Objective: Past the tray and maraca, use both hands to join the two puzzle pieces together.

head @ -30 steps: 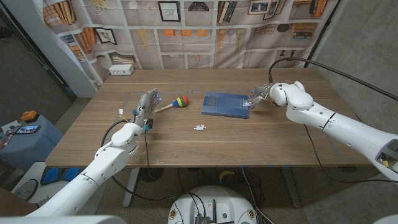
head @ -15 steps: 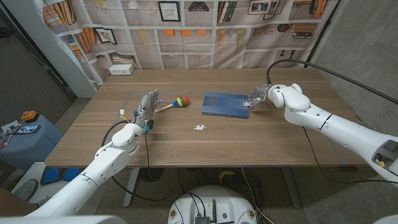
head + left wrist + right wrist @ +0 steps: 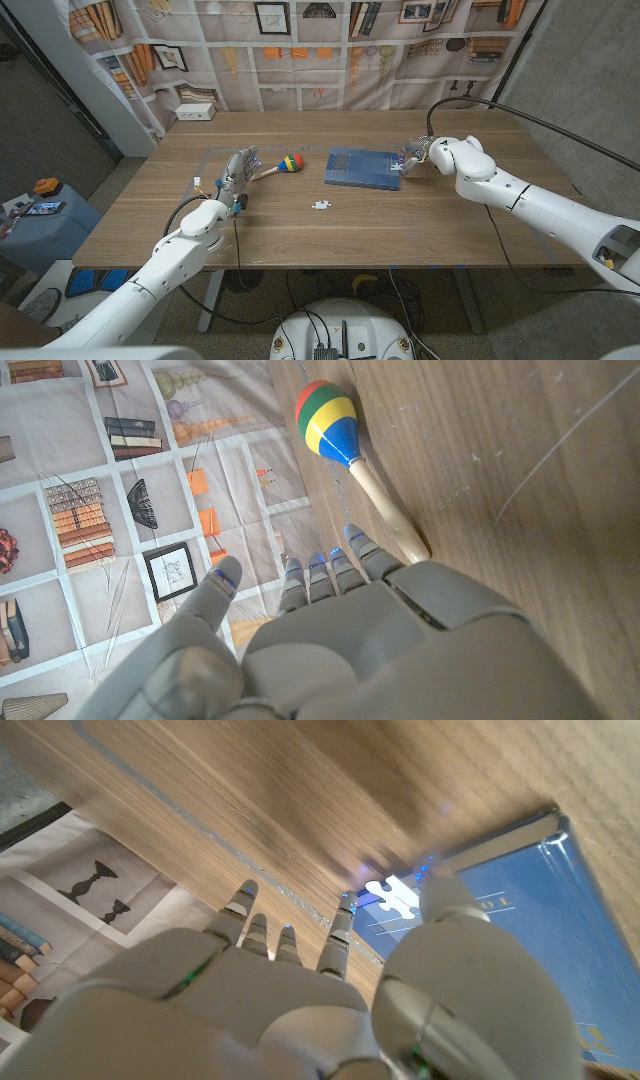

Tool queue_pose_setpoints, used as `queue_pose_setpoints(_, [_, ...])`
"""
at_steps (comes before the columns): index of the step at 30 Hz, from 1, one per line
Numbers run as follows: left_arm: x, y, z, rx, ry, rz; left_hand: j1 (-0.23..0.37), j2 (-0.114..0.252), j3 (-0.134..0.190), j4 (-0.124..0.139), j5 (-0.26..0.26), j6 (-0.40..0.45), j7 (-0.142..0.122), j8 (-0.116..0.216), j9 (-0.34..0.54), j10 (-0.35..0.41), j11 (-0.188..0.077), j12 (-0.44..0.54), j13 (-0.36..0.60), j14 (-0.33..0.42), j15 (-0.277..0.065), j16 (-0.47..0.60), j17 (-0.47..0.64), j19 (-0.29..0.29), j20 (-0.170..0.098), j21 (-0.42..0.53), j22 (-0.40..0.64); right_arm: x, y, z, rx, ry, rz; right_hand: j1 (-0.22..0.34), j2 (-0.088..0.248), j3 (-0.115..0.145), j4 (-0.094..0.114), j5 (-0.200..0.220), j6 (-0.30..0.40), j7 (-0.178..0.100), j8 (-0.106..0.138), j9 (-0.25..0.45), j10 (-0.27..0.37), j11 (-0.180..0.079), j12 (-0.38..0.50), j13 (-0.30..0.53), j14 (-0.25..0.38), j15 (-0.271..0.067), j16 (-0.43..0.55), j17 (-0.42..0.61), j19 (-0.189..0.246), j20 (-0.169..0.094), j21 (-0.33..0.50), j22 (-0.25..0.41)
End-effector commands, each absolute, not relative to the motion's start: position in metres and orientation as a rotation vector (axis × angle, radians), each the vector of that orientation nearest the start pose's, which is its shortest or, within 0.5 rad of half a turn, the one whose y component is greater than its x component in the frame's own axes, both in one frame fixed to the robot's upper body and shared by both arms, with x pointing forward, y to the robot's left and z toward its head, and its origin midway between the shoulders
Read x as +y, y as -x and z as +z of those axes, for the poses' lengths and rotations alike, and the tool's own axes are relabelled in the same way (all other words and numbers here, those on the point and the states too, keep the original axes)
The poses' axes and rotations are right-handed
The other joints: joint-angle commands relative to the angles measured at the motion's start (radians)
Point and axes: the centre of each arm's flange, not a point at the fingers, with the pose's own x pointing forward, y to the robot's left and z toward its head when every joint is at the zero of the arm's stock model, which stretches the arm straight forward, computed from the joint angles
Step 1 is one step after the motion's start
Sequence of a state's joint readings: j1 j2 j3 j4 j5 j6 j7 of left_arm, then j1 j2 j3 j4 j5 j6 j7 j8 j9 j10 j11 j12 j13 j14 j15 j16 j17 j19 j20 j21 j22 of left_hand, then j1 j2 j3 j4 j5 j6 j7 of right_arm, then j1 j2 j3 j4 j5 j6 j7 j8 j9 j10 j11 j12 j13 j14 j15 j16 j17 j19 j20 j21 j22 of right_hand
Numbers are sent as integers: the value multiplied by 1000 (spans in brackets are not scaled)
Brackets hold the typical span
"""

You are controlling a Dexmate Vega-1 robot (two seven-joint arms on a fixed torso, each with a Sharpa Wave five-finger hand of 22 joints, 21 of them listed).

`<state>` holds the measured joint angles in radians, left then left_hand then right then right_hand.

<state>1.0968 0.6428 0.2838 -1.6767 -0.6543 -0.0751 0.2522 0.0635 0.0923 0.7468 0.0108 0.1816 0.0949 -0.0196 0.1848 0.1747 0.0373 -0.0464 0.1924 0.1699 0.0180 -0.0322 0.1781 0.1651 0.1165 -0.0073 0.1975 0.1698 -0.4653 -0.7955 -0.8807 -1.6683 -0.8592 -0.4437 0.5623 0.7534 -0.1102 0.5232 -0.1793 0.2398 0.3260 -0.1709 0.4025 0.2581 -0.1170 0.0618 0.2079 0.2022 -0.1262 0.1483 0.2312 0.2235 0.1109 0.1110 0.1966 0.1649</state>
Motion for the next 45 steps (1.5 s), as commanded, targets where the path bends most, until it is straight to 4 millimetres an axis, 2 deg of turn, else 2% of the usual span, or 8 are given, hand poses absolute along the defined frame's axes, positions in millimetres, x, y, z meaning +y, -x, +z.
queue_pose_setpoints(1, [304,-595,-67,-446,26,-42,-9,74,5,1,4,8,-6,-2,2,1,-4,-1,5,8,-1,-1,3,9,5,-2,3,-233,-650,36,-104,1874,6,23,-2,5,2,-9,28,-3,17,4,10,-8,10,5,14,-4,10,3,22,-3,8,3])
queue_pose_setpoints(2, [304,-595,-67,-445,26,-41,-9,74,5,1,4,8,-5,-2,2,1,-3,-1,5,9,-1,0,3,8,5,-2,3,-233,-650,36,-108,1873,3,26,-3,4,2,-12,34,-11,20,4,14,-9,11,5,16,-4,11,3,26,-3,9,3])
queue_pose_setpoints(6, [304,-596,-66,-440,23,-40,-9,74,6,1,4,8,-5,-2,2,0,-2,-2,5,9,-1,0,3,9,5,-2,3,-233,-650,36,-119,1874,-14,30,-6,1,3,-20,50,-14,29,3,26,-18,13,4,22,-8,13,3,32,-3,8,3])
queue_pose_setpoints(17, [302,-600,-64,-440,23,-52,-10,74,6,1,3,8,-5,-2,2,3,-3,-1,6,8,0,-1,3,9,5,-2,3,-231,-648,34,-142,1877,-44,52,-18,-15,6,-53,143,-37,80,5,77,-51,20,2,56,-27,23,5,69,-12,9,4])
queue_pose_setpoints(35, [302,-600,-68,-423,21,-52,-11,74,7,1,3,8,-3,-2,2,3,-1,-1,6,9,0,-1,3,11,5,-2,3,-227,-648,31,-162,1870,-75,89,-18,-24,6,-61,233,-44,127,4,136,-84,25,-1,98,-54,35,6,111,-30,8,4])
queue_pose_setpoints(45, [303,-599,-69,-417,21,-47,-11,74,7,1,3,9,-3,-1,2,5,0,-1,6,10,2,-1,3,11,4,-2,3,-225,-649,31,-178,1865,-94,106,-16,-27,7,-60,264,-46,142,3,164,-98,28,-1,120,-68,41,6,133,-43,10,3])
